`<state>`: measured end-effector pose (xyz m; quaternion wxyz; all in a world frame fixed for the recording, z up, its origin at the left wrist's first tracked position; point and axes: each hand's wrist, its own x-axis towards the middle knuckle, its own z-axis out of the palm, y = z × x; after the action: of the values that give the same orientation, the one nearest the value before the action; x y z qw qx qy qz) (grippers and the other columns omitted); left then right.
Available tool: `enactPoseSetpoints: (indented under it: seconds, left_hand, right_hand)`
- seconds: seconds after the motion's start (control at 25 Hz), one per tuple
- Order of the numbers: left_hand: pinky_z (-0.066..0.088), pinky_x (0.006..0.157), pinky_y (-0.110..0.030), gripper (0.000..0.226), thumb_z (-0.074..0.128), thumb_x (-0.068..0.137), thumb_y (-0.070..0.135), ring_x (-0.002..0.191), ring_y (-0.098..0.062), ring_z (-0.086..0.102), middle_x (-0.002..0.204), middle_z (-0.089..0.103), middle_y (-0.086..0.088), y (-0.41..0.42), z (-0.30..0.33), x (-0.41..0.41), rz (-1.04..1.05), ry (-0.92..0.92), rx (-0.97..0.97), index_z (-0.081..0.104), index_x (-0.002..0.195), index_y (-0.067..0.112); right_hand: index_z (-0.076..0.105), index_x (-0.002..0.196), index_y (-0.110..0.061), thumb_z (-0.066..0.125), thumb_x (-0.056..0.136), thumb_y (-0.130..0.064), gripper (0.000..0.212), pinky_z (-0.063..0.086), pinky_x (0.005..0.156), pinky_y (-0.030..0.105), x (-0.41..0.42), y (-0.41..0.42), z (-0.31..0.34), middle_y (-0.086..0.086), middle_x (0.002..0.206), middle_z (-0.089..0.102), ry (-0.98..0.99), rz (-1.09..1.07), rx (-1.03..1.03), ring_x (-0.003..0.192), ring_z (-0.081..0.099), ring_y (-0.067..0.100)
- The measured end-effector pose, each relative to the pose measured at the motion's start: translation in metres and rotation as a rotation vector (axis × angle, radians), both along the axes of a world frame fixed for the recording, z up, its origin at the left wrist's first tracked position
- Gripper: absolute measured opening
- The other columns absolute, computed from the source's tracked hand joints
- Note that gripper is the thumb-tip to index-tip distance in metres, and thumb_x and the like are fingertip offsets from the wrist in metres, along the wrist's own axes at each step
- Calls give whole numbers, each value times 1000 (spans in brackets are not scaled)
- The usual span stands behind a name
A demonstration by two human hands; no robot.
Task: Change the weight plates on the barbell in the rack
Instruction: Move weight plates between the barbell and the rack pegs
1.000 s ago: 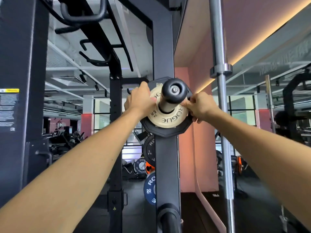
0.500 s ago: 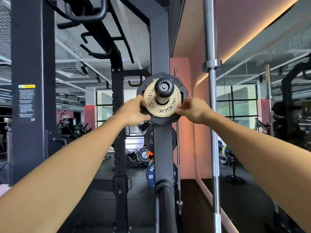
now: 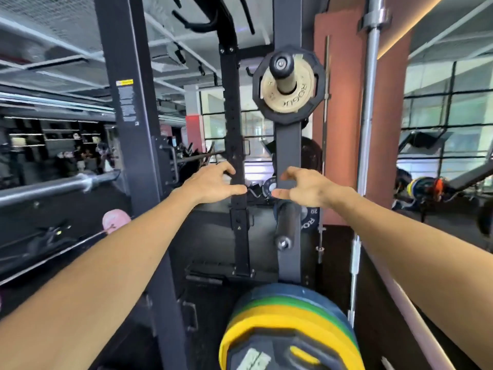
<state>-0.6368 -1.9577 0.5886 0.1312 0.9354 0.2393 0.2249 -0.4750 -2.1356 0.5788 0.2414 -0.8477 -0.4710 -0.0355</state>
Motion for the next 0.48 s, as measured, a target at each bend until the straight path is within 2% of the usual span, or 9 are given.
enactPoseSetpoints:
  seconds: [0.24,0.48]
  left_hand:
    - [41,101,-42,61,64,74,67,127,-23,46,139,46,-3,-3,-72,-71,108,121,-90,51,125,37]
    - [43,100,-45,62,64,70,70,125,-24,49,137,48,-2,3,-191,-159,208,246,-315,51,123,41]
  right_hand:
    - [48,129,-28,59,81,-61,60,42,103,41,-73,21,-77,0,136,53,81,143,-90,120,52,24]
    - [50,126,-29,63,80,-58,56,42,103,39,-138,48,-186,2,134,55,232,223,-190,121,52,22]
